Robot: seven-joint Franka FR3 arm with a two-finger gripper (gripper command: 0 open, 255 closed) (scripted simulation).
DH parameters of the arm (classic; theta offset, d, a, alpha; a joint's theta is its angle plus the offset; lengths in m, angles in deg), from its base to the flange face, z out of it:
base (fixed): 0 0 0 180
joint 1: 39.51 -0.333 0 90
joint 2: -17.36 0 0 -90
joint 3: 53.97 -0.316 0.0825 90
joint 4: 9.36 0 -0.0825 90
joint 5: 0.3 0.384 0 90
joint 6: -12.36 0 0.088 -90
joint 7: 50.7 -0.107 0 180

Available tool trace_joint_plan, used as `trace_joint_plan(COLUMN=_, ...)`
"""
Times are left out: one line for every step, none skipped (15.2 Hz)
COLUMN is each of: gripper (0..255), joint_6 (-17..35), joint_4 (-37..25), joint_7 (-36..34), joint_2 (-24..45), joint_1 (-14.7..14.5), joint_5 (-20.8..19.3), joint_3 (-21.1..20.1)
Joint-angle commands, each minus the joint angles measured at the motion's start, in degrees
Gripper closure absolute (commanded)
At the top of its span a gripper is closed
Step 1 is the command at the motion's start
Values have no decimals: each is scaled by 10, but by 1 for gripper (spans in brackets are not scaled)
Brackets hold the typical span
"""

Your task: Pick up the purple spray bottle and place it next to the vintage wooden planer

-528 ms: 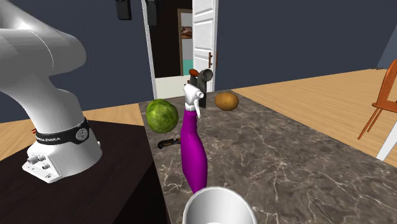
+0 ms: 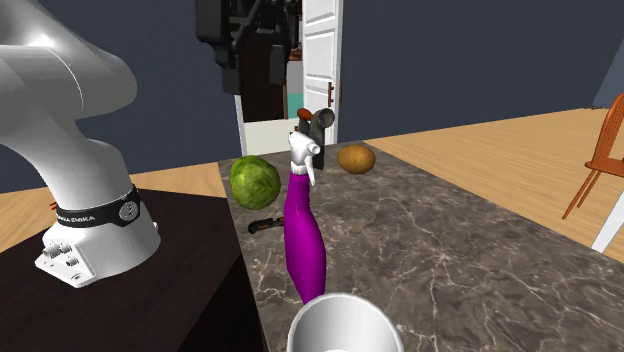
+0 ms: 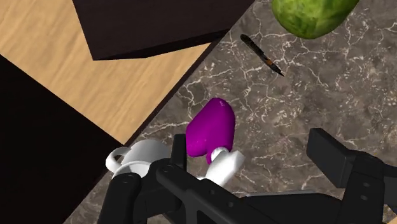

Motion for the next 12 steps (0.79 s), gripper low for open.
trace_joint_plan(gripper=0, joint_6=19, joint_4=-11, joint_7=-12, joint_2=43, joint_1=6, joint_5=9, joint_3=7)
trace_joint_plan(gripper=0, joint_6=31, joint_4=-17, joint_7=-15, joint_2=66, joint_1=10, joint_5=14, joint_3=13)
trace_joint_plan(gripper=0, joint_6=41, joint_4=-23, joint_7=-19, joint_2=89, joint_1=13, joint_5=19, joint_3=18)
trace_joint_plan(gripper=0, joint_6=52, joint_4=-29, joint_7=-22, joint_2=112, joint_1=16, joint_5=24, joint_3=23)
trace_joint_plan(gripper=0, joint_6=61, joint_4=-36, joint_7=-24, joint_2=135, joint_1=20, joint_5=29, joint_3=28)
trace_joint_plan(gripper=0, joint_6=71, joint_4=-43, joint_7=-27, joint_2=158, joint_1=23, joint_5=35, joint_3=33)
trace_joint_plan(gripper=0, joint_6=79, joint_4=-51, joint_7=-28, joint_2=181, joint_1=26, joint_5=42, joint_3=38)
trace_joint_plan(gripper=0, joint_6=88, joint_4=-60, joint_7=-30, joint_2=205, joint_1=29, joint_5=49, joint_3=43)
trace_joint_plan(gripper=0, joint_6=95, joint_4=-68, joint_7=-31, joint_2=228, joint_1=32, joint_5=56, joint_3=48)
trace_joint_plan(gripper=0, joint_6=102, joint_4=-77, joint_7=-32, joint_2=251, joint_1=35, joint_5=64, joint_3=52)
trace_joint_plan(gripper=0, joint_6=109, joint_4=-87, joint_7=-33, joint_2=274, joint_1=38, joint_5=73, joint_3=57)
trace_joint_plan(gripper=0, joint_6=115, joint_4=-97, joint_7=-33, joint_2=298, joint_1=41, joint_5=81, joint_3=61)
